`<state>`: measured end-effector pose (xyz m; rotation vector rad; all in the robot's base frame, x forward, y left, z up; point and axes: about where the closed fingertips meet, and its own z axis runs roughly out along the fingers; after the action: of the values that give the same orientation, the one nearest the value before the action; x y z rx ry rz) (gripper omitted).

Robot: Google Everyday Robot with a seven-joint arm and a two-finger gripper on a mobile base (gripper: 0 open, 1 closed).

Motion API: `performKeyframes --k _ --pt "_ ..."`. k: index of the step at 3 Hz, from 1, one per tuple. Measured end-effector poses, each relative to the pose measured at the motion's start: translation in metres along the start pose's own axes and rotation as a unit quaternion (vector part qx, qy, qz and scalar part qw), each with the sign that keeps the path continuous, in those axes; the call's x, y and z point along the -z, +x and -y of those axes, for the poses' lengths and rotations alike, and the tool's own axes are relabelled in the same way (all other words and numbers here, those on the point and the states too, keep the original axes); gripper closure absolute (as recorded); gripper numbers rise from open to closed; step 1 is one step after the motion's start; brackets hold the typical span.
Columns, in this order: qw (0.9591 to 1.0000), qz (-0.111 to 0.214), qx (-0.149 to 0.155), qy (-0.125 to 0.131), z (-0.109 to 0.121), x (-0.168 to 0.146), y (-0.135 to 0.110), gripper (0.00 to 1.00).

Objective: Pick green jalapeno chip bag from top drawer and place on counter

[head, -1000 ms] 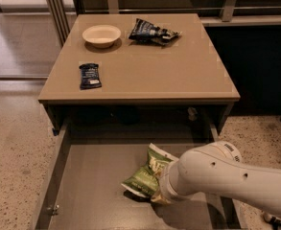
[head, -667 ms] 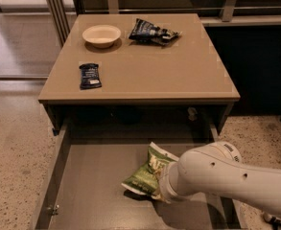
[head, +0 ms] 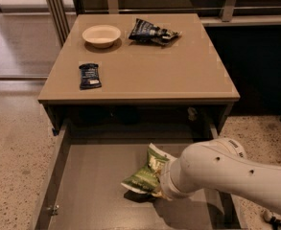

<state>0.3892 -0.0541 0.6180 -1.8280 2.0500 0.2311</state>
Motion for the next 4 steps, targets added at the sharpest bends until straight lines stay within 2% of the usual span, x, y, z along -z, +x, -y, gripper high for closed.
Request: performKeyframes --k 1,2,4 --pt "0.9992 0.029 0.025 0.01 0.015 0.048 -0.022 1.0" --pt "0.9965 0.061 0.056 0.01 0.027 0.092 -0.044 1.0" --pt "0.9879 0.101 0.113 0.033 0.047 0.167 -0.084 1.0"
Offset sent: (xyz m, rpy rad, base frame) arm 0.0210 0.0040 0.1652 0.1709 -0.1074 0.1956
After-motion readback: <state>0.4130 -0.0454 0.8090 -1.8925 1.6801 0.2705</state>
